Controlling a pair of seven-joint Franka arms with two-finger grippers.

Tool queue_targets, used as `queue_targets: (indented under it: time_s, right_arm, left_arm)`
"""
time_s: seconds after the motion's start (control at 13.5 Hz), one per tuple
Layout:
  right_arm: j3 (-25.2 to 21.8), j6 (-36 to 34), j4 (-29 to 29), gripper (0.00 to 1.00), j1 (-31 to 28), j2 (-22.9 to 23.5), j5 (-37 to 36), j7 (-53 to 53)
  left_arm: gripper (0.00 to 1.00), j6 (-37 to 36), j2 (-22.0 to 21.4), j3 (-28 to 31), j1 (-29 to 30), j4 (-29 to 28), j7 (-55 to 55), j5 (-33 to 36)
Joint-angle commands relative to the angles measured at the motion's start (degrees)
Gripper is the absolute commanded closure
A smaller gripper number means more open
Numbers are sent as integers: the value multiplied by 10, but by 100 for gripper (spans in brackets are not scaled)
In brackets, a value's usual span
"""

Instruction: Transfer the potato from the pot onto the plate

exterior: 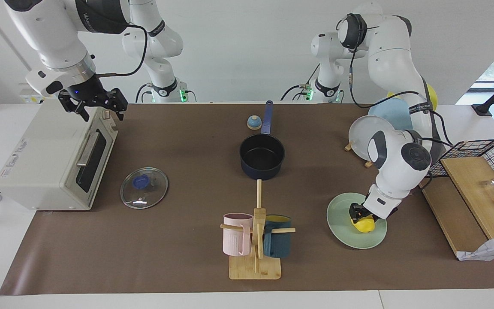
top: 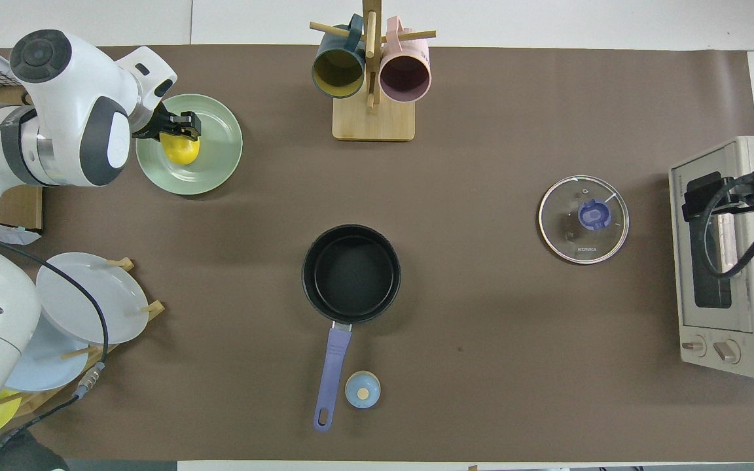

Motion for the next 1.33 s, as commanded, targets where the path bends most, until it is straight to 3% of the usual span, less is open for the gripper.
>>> queue_targets:
  time_s: [0.0, 0.3, 0.66, 0.81, 1.03, 1.18, 1.26]
  right_arm:
    - [1, 3, -10, 0, -4, -7, 10, 8]
    - [1, 3, -10, 0, -4, -7, 10, 8]
    - [1, 3, -10, 0, -4, -7, 10, 8]
    - [1, 3, -11, 0, -4, -7, 10, 8]
    - [1, 3, -10, 0, -4, -7, 10, 8]
    - [1, 3, -10, 0, -4, -7, 10, 8]
    - [1, 3, -10, 0, -4, -7, 10, 8]
  left_arm:
    - [0, -19, -12, -2, 6, -1, 8, 14]
    - [0, -119, -107, -2, 23, 12, 5, -7]
    - [0, -316, -262, -1, 47, 7, 6, -7]
    - [0, -387, -305, -1, 53, -2, 9, -5]
    - [0, -396, -375, -3, 53, -86, 8, -5]
    - [0, -329, -385, -3, 46, -128, 4, -5]
    - [0, -331, -384, -2, 46, -130, 7, -5]
